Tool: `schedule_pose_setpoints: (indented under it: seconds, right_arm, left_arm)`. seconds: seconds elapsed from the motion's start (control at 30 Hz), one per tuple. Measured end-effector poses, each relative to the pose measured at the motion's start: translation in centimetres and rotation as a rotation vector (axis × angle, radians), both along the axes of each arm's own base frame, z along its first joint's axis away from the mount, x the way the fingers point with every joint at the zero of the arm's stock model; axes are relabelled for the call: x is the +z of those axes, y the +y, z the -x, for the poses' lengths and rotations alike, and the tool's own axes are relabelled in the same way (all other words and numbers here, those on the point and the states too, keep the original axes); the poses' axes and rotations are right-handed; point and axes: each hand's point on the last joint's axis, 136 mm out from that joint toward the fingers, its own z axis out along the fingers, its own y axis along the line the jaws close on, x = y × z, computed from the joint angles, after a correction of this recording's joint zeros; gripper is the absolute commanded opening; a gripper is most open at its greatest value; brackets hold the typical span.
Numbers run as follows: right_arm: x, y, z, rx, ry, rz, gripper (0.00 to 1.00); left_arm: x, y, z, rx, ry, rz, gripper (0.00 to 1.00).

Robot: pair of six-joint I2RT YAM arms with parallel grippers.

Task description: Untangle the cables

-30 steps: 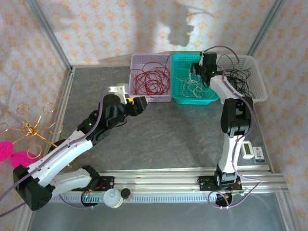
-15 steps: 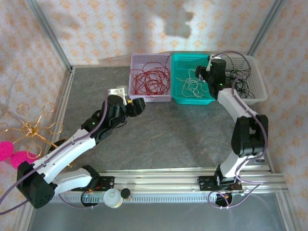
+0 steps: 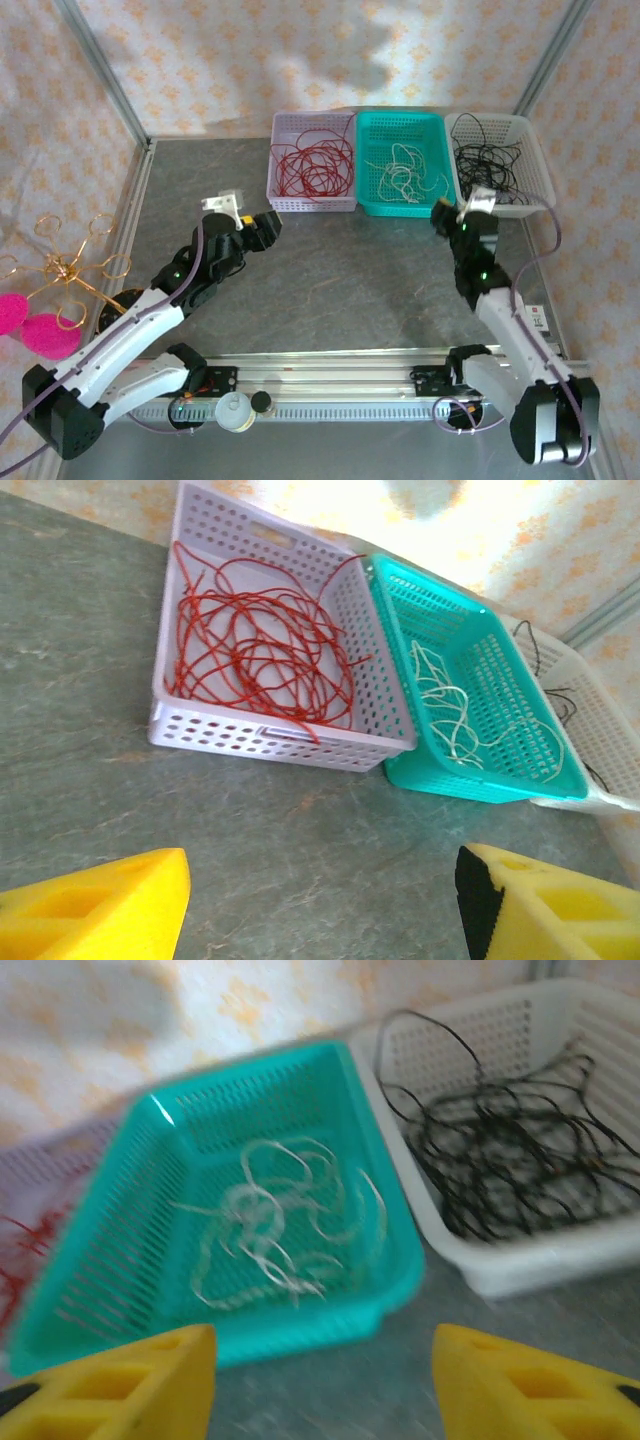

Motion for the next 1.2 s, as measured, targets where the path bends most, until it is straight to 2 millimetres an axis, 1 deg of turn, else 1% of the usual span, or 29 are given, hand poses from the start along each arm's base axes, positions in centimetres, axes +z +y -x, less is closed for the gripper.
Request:
schedule_pose_setpoints:
  seconds: [0.03, 0.1, 0.13, 0.2, 0.27, 0.33, 0.4, 0.57, 0.67, 0.77, 0.8, 0.83, 0.93, 1.0, 1.03, 1.13, 1.17, 1.2]
  right_arm:
    - [-2.4, -0.5, 1.2, -0.014, 0.018, 0.022, 0.70]
    - [-6.2, -1.4, 3.1, -0.042, 0.041, 0.063, 0.74]
    - [-7.7, -1.9, 4.0, -0.059, 0.041, 0.078, 0.77]
    - [-9.2, -2.7, 4.9, -0.091, 0.031, 0.092, 0.78]
    - [-9.2, -3.4, 4.9, -0.122, -0.013, 0.090, 0.79]
    - [-8.6, -4.1, 4.2, -0.145, -0.054, 0.085, 0.80]
    - [-8.6, -4.3, 3.5, -0.145, -0.061, 0.086, 0.82]
    - [-8.5, -3.6, 1.6, -0.099, -0.109, 0.077, 0.82]
    - [-8.5, -3.2, 0.1, -0.070, -0.133, 0.066, 0.83]
    - [-9.1, -2.5, -0.7, -0.026, -0.146, 0.060, 0.89]
    - [-9.5, -2.3, -0.8, -0.013, -0.136, 0.060, 0.93]
    - [-9.6, -2.2, -1.1, -0.008, -0.129, 0.060, 0.99]
    - [-8.0, -2.4, -2.7, -0.025, -0.166, 0.054, 1.00]
    - [-6.8, -2.6, -3.7, -0.039, -0.198, 0.055, 1.00]
    - [-6.5, -2.7, -3.9, -0.044, -0.206, 0.055, 1.00]
    - [-6.7, -2.9, -3.9, -0.056, -0.195, 0.056, 1.00]
    - [-6.8, -3.0, -3.9, -0.059, -0.191, 0.057, 1.00]
    - [-6.9, -3.0, -3.9, -0.061, -0.188, 0.057, 1.00]
  left_arm:
    - [-0.4, 0.1, 0.1, 0.001, 0.007, -0.004, 0.72]
    - [-1.3, 0.3, 0.2, 0.004, 0.023, -0.012, 0.74]
    - [-1.9, 0.3, 0.3, 0.002, 0.034, -0.017, 0.75]
    - [-2.5, 0.3, 0.5, -0.002, 0.046, -0.022, 0.78]
    - [-2.8, 0.4, 0.5, -0.003, 0.055, -0.025, 0.81]
    - [-2.9, 0.4, 0.6, -0.001, 0.060, -0.031, 0.84]
    - [-3.1, 0.6, 0.7, 0.004, 0.067, -0.037, 0.85]
    - [-3.3, 1.7, 0.9, 0.040, 0.077, -0.056, 0.85]
    - [-3.4, 2.4, 0.9, 0.068, 0.080, -0.071, 0.86]
    - [-3.7, 3.3, 0.9, 0.101, 0.092, -0.097, 0.87]
    - [-3.8, 3.7, 0.8, 0.113, 0.095, -0.110, 0.88]
    - [-3.8, 4.2, 0.7, 0.128, 0.094, -0.121, 0.90]
    - [-3.5, 5.8, 0.2, 0.177, 0.082, -0.162, 0.94]
    - [-3.1, 7.7, -0.6, 0.230, 0.064, -0.208, 0.99]
    - [-2.9, 8.6, -1.0, 0.253, 0.051, -0.233, 0.99]
    - [-2.3, 10.8, -2.2, 0.314, -0.034, -0.310, 0.99]
    - [-2.5, 11.4, -2.5, 0.330, -0.067, -0.337, 0.99]
    - [-3.2, 12.2, -2.7, 0.346, -0.090, -0.370, 0.99]
